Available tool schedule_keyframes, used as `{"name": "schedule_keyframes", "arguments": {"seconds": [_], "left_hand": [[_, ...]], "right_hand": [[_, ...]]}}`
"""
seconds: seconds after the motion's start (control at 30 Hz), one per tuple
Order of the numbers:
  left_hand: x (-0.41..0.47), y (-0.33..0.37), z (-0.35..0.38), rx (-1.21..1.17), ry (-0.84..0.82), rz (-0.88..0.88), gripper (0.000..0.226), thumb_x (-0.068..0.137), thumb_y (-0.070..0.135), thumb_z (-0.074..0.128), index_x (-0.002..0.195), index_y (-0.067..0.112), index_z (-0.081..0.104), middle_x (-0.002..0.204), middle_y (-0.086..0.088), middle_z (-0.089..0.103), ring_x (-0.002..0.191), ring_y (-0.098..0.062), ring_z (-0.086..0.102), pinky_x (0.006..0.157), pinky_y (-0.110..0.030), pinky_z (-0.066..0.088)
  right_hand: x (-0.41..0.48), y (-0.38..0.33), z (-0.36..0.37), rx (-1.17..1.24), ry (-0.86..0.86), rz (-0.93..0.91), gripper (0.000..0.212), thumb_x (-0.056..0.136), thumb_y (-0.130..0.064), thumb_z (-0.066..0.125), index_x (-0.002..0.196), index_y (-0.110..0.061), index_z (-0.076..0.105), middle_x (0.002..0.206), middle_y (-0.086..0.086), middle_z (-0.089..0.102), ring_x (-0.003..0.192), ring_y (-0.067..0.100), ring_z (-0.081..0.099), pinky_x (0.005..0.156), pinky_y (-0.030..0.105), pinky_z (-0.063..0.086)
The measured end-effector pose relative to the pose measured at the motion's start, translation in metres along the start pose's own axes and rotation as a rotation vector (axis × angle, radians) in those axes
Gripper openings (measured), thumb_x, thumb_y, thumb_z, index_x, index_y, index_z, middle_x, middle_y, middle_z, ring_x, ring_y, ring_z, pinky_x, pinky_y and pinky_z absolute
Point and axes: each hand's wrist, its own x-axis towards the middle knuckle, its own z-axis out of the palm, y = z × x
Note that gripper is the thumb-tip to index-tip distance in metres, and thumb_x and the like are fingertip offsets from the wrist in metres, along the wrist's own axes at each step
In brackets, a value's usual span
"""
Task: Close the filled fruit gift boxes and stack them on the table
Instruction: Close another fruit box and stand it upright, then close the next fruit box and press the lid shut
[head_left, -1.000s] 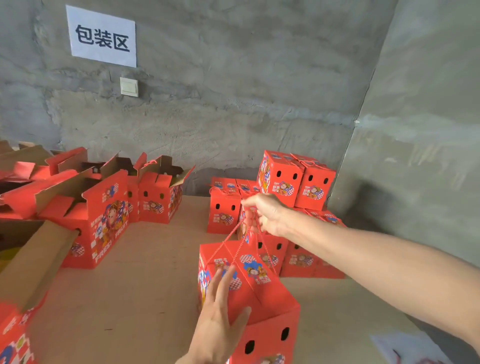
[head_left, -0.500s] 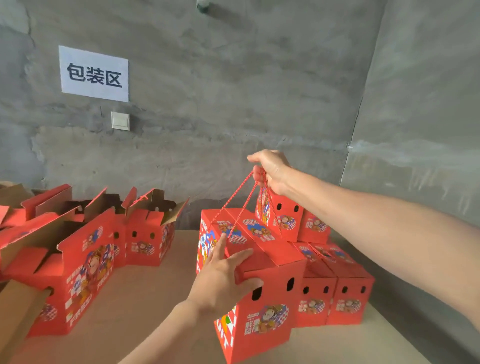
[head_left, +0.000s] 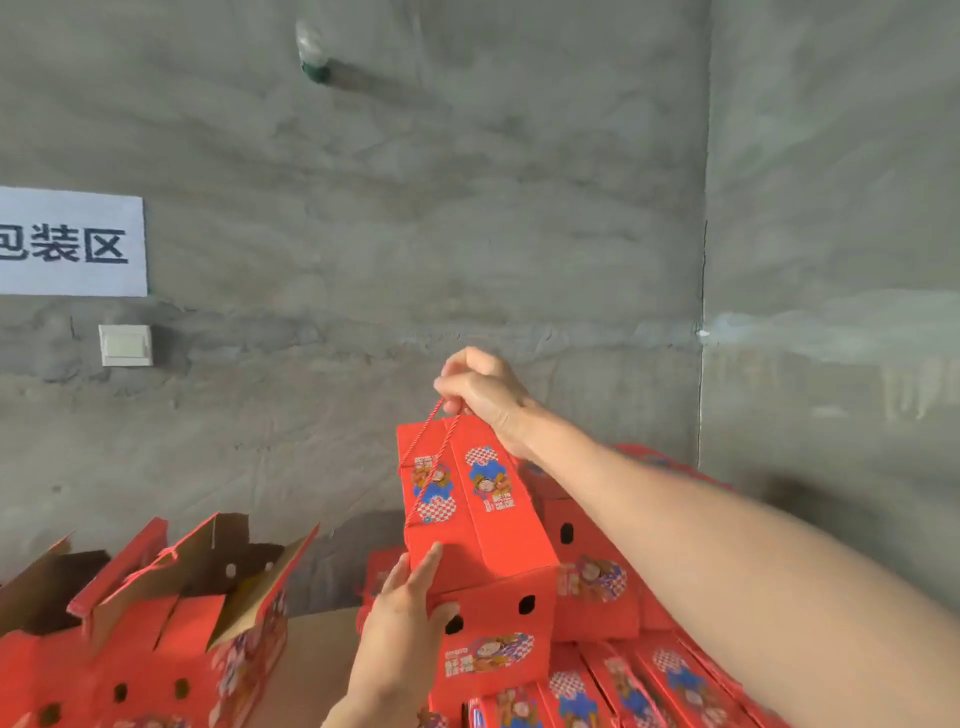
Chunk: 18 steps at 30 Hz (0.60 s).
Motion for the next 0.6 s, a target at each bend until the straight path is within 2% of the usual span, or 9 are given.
{"name": "schedule_keyframes", "arguments": {"seconds": [0.07,0.13,0.2,0.27,0.3,0.37,0.4,0.5,0.6], "left_hand": [[0.023,-0.016,0.023,0.025,-0.055,0.020,0.075,0.094,0.013,0.050,0.149,0.034,0.004,0.155,-0.005,0.023,0.143,-0.018,0.021,0.105,-0.019,0.026],[0.035,-0.032,0.044,0.042,-0.113,0.086,0.074,0.096,0.010,0.043,0.147,0.031,-0.007,0.157,-0.002,0.016,0.143,-0.017,0.020,0.100,-0.012,0.024],[0.039,-0.045,0.059,0.062,-0.133,0.121,0.069,0.098,0.009,0.039,0.148,0.030,-0.005,0.158,0.001,0.002,0.143,-0.015,0.020,0.096,-0.010,0.025],[0.038,-0.057,0.069,0.092,-0.095,0.128,0.078,0.095,0.002,0.038,0.145,0.035,-0.010,0.155,0.009,-0.012,0.141,-0.016,0.026,0.095,-0.015,0.032],[0.036,-0.061,0.072,0.155,-0.071,0.133,0.083,0.092,-0.001,0.039,0.142,0.037,-0.015,0.152,0.012,-0.023,0.143,-0.016,0.020,0.101,-0.018,0.030],[0.032,-0.068,0.079,0.383,-0.026,0.158,0.090,0.089,0.002,0.039,0.134,0.036,-0.031,0.139,0.012,-0.048,0.146,-0.015,-0.010,0.116,-0.028,0.011],[0.030,-0.070,0.082,0.495,-0.014,0.160,0.092,0.089,0.005,0.038,0.129,0.035,-0.039,0.133,0.010,-0.055,0.143,-0.015,-0.021,0.118,-0.033,0.002],[0.035,-0.068,0.086,0.663,-0.025,0.095,0.093,0.088,0.007,0.038,0.128,0.030,-0.044,0.127,0.006,-0.061,0.141,-0.020,-0.028,0.115,-0.042,-0.006],[0.051,-0.054,0.084,0.629,-0.123,-0.008,0.088,0.090,0.011,0.043,0.145,0.029,-0.023,0.136,0.009,-0.053,0.144,-0.020,-0.017,0.116,-0.045,0.003]], "right_hand": [[0.007,0.043,0.000,-0.314,-0.096,0.015,0.010,0.087,-0.014,0.058,0.096,-0.015,0.060,0.077,0.000,0.056,0.068,0.013,0.055,0.060,0.018,0.044],[0.001,0.102,0.009,-0.699,-0.274,0.075,0.038,0.090,-0.030,0.056,0.126,-0.018,0.052,0.118,0.009,0.060,0.109,0.025,0.057,0.090,0.029,0.044],[-0.019,0.159,0.025,-0.989,-0.362,0.054,0.061,0.093,-0.045,0.047,0.146,-0.025,0.026,0.151,0.016,0.028,0.140,0.037,0.024,0.113,0.046,0.017],[-0.036,0.198,0.037,-1.118,-0.232,-0.132,0.068,0.096,-0.043,0.041,0.149,-0.031,0.001,0.156,0.016,0.007,0.143,0.042,0.001,0.113,0.056,-0.004],[-0.041,0.212,0.041,-1.120,-0.146,-0.223,0.071,0.097,-0.038,0.041,0.149,-0.034,-0.008,0.157,0.016,0.002,0.143,0.042,-0.003,0.112,0.056,-0.010],[-0.044,0.230,0.041,-1.102,-0.050,-0.356,0.086,0.096,-0.025,0.046,0.141,-0.042,-0.026,0.157,0.014,-0.012,0.142,0.044,-0.013,0.106,0.054,-0.023],[-0.044,0.237,0.040,-1.132,-0.039,-0.408,0.092,0.094,-0.019,0.049,0.138,-0.044,-0.029,0.156,0.012,-0.019,0.140,0.045,-0.018,0.103,0.054,-0.028],[-0.037,0.250,0.036,-1.229,-0.020,-0.480,0.080,0.095,-0.026,0.048,0.146,-0.043,-0.012,0.158,0.013,-0.008,0.141,0.046,-0.008,0.101,0.054,-0.028],[-0.020,0.251,0.038,-1.220,-0.023,-0.421,0.074,0.097,-0.026,0.044,0.146,-0.044,-0.008,0.158,0.012,-0.005,0.142,0.042,-0.008,0.101,0.053,-0.028]]}}
